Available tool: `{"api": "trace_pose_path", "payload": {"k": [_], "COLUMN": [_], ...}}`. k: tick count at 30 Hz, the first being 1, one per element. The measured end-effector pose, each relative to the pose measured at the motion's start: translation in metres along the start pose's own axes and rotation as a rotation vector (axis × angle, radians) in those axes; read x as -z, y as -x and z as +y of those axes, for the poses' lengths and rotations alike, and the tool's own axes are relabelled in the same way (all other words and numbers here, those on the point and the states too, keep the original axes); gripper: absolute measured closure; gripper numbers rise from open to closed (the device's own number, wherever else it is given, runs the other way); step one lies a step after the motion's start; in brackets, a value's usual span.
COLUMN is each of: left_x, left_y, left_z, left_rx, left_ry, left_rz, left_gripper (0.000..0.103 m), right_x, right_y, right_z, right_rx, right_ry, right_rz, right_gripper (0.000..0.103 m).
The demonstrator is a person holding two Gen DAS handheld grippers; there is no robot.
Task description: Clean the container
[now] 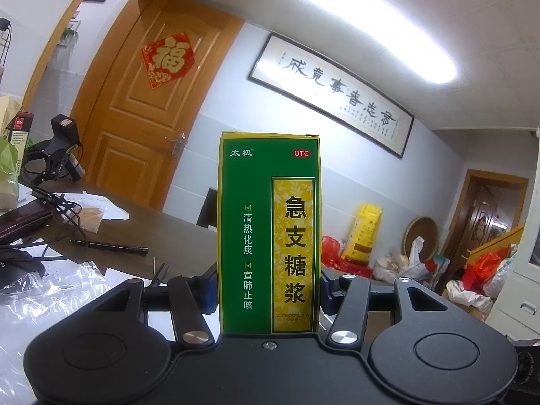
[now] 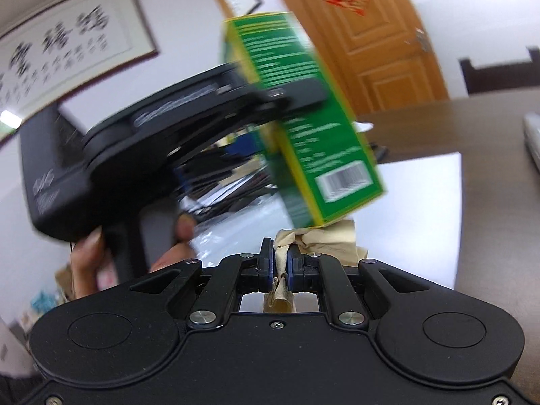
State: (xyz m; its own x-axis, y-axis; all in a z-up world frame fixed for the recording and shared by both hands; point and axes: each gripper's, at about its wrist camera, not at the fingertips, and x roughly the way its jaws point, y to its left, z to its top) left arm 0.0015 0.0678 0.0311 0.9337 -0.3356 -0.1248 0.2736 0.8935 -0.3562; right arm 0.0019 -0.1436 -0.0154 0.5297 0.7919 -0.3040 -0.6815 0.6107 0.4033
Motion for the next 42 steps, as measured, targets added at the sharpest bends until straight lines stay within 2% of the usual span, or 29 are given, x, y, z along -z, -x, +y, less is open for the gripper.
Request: {"api": "trace_pose_path", "payload": {"k": [5, 8, 11, 16, 20, 24, 26, 31, 33, 42], "left_x": [0.003, 0.003, 0.001, 0.001, 0.001, 0.001, 0.003, 0.009, 0.013, 0.029], "left_y": [-0.001, -0.001, -0.002, 0.0, 0.003, 0.002, 0.0, -0.006, -0.008, -0.02], "left_z": [-0.007, -0.006, 0.001, 0.002, -0.001, -0.002, -0.003, -0.013, -0.017, -0.033], "left_rx": [-0.008, -0.038, -0.054, -0.06, -0.048, -0.046, -0.035, 0.001, 0.007, 0.025], "left_ry": [-0.045, -0.057, -0.032, -0.026, -0.032, -0.035, -0.037, -0.085, -0.11, -0.206], "left_rz": [0.003, 0.0, 0.008, 0.006, -0.004, 0.005, 0.025, 0.065, 0.075, 0.153], "left_gripper": [0.054, 0.054, 0.054, 0.054, 0.054, 0.054, 0.054, 0.054, 0.054, 0.054], "right_x": [0.0, 0.002, 0.003, -0.002, -0.005, -0.007, -0.009, -0.017, -0.018, -0.017], "right_y": [0.005, 0.003, 0.001, 0.008, 0.015, 0.018, 0.024, 0.042, 0.048, 0.058], "right_z": [0.006, 0.014, 0.017, 0.005, -0.006, -0.003, -0.009, -0.025, -0.03, -0.051], "right_rx": [0.07, 0.109, 0.135, 0.195, 0.196, 0.249, 0.231, 0.097, 0.074, 0.086], "right_ry": [0.049, 0.106, 0.124, 0.041, -0.046, -0.029, -0.065, -0.169, -0.192, -0.281], "right_rz": [-0.016, -0.011, -0.005, -0.021, -0.037, -0.055, -0.08, -0.155, -0.18, -0.249], "right_gripper": [0.095, 0.095, 0.095, 0.095, 0.095, 0.095, 0.095, 0.094, 0.094, 0.094]}}
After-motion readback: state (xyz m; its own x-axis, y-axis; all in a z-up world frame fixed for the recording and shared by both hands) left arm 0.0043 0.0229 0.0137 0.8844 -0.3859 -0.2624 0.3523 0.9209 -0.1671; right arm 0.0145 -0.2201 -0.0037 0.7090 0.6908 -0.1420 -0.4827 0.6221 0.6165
